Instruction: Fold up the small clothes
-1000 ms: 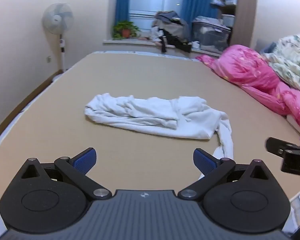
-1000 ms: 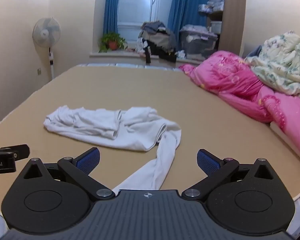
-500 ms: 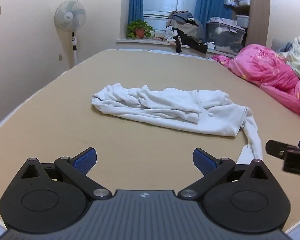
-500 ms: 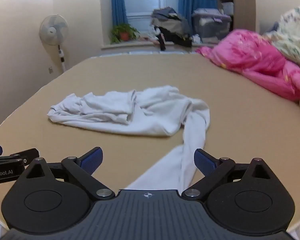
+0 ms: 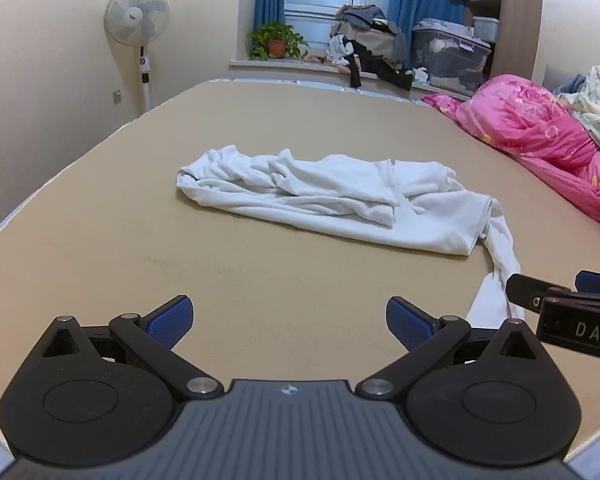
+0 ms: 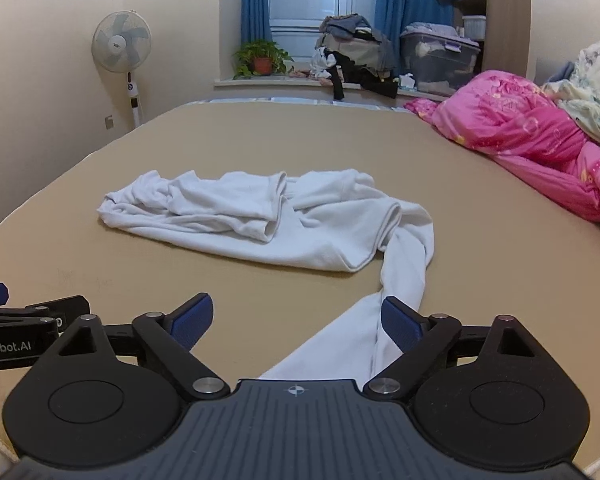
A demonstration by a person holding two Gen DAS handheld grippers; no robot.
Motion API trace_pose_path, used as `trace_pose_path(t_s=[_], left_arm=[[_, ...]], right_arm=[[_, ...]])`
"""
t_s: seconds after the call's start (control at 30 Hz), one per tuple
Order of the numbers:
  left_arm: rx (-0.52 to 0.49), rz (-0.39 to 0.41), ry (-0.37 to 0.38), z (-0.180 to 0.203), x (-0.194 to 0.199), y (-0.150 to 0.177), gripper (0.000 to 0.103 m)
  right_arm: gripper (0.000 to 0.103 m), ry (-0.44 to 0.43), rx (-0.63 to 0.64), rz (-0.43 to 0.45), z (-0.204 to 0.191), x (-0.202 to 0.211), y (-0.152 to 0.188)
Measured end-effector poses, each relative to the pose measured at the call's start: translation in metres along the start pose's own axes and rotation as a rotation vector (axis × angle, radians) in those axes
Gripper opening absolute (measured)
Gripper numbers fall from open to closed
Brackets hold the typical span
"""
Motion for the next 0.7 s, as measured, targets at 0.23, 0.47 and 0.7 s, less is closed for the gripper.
trace_pose_path(t_s=[0.23,0.47,0.7], left_arm=[[0.002,-0.004,0.005,0.0,0.0,0.001,0.103],[0.002,-0.007,0.004,0.001,-0.001,0.001,0.103],[0.002,-0.009,0.004,-0.001,-0.001,0.002,0.103]], right_arm=[[0.091,-0.028,-0.039,-0.032,0.062,-0.012,-0.003],[0.09,-0.025,-0.017,-0.026,0.058,-0.014,0.003],[0.09,-0.026,-0.015,-0.024,0.058,-0.016,0.005]])
Point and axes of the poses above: each gripper's, at about its wrist camera, not at the fingertips, and x roughly against the way its jaws point, z to its right, y to its underside, the point moved 9 cm from there along -x, roughly the way its jaws point, and after that the axes turned 15 degrees about z, right-handed, at the moved point
